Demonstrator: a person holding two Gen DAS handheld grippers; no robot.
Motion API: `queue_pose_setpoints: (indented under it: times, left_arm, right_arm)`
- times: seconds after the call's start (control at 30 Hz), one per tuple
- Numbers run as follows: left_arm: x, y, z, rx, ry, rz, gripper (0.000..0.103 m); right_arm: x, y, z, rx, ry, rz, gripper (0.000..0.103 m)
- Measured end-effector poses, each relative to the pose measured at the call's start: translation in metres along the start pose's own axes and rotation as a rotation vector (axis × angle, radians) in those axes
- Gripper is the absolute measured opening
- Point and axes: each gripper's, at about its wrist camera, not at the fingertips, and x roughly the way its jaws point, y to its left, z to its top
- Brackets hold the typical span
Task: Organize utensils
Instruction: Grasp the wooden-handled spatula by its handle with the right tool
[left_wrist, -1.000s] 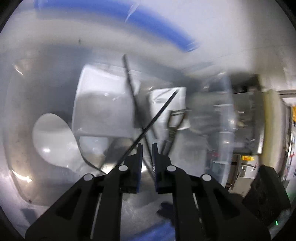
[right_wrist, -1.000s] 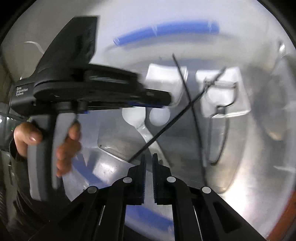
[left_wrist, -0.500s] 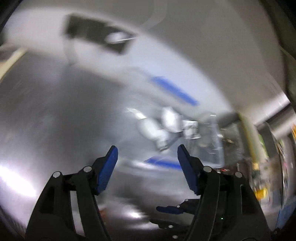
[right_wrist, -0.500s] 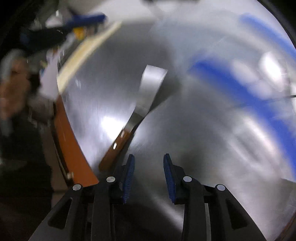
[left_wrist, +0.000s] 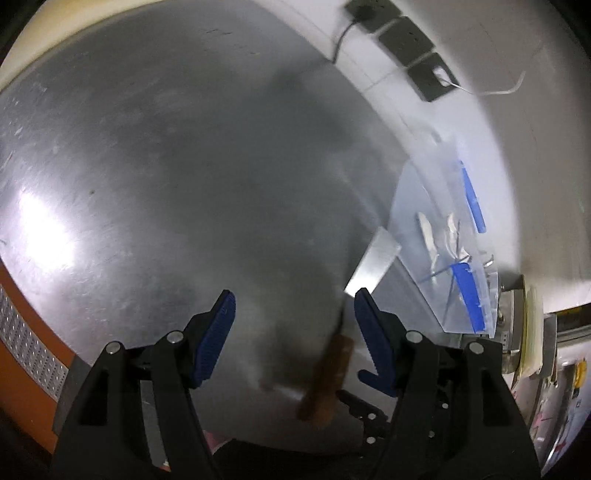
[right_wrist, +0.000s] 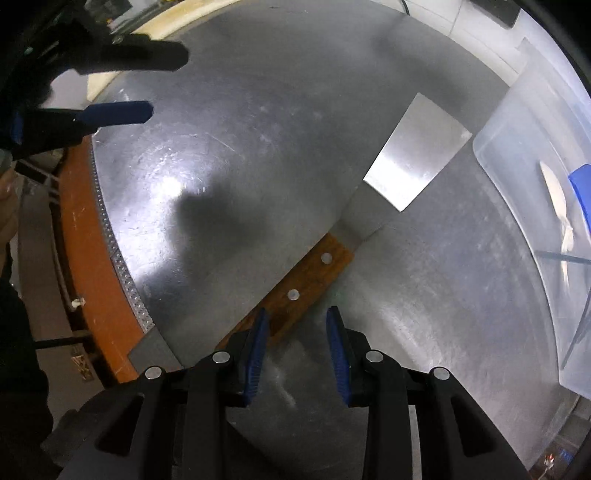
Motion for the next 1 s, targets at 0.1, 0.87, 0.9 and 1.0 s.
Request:
queue_pose_setpoints:
  times: [0.1,0.87,0.9,1.0]
  left_arm:
    - [0.005,0.006,0.001,0.010,0.013,-0.005,0.063]
    - [0.049,-0.020,0.000,0.078,0.122,-0.079,0.063]
    - [0.050,-0.020,0.000,0.077,0.125,-0.080,0.063]
    - [0.055,-0.022,-0.002,0.073,0.138,-0.085,0.063]
  right_arm:
    - [0.012,0.007,0.003,0.019,0.011,-0.014,0.038]
    - [-0.010,0.012,-0.002,0.108,-0.034,-0.079,0.046]
    - [-0.008,0.015,-0.001,0.098,-0.031,-0.091,0.046]
    - [0.005,0.020,0.001,0.079,-0.004,-0.099,0.046]
